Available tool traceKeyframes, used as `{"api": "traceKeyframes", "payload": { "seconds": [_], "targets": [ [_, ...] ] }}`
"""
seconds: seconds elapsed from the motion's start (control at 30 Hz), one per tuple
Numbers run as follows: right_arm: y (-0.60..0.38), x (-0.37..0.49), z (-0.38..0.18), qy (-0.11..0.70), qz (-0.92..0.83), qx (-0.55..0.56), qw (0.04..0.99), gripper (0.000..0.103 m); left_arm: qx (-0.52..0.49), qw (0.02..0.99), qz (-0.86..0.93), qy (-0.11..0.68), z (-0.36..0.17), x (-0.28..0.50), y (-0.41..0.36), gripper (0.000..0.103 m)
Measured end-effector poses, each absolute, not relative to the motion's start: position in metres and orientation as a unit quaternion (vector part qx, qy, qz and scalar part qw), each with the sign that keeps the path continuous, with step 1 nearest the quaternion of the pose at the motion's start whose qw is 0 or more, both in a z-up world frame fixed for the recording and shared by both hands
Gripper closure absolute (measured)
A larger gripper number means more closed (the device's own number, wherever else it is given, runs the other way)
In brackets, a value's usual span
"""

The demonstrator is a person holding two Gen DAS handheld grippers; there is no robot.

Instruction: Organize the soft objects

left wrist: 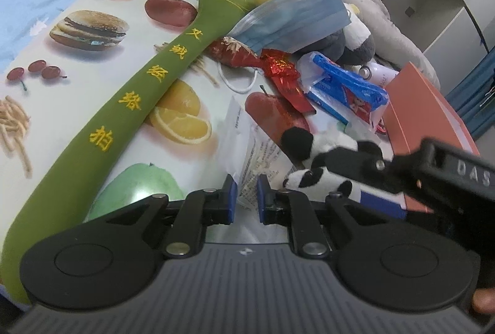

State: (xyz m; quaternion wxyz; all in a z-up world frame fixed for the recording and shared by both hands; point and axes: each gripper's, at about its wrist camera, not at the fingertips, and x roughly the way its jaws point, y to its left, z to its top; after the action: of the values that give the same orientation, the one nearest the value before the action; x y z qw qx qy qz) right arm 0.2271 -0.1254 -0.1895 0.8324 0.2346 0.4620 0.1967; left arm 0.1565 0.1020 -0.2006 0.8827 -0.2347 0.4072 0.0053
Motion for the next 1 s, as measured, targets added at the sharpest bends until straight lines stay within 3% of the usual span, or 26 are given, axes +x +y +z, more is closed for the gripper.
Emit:
{"api": "traceKeyframes", "payload": {
  "seconds": [0.13, 0.2, 0.9, 0.97, 1.0],
  "targets": [
    [-0.117, 0.229, -0.192, 0.484, 0.178, 0.18, 0.838, 0.037, -0.237, 0.88, 0.003, 0.411, -0.2, 0.152, 0.104, 0.087],
    [-0.118, 0.227, -0.195, 0.489, 0.19, 0.184, 0.831, 0.044, -0.232, 0.881, 0.002, 0.413, -0.2, 0.149, 0.103, 0.087],
    [-0.194, 0.159, -0.171, 0.462, 0.134, 0.107, 0.87, 0.045, -0.228, 0.863, -0.019, 0.45, -0.195, 0.115, 0.058, 0.086],
    [-0.201, 0.154, -0.171, 0.463, 0.129, 0.107, 0.87, 0.044, -0.218, 0.86, -0.03, 0.46, -0.194, 0.113, 0.054, 0.077],
    [-0.204, 0.152, -0.17, 0.462, 0.127, 0.105, 0.871, 0.043, -0.21, 0.859, -0.036, 0.466, -0.193, 0.112, 0.052, 0.064]
  ]
}}
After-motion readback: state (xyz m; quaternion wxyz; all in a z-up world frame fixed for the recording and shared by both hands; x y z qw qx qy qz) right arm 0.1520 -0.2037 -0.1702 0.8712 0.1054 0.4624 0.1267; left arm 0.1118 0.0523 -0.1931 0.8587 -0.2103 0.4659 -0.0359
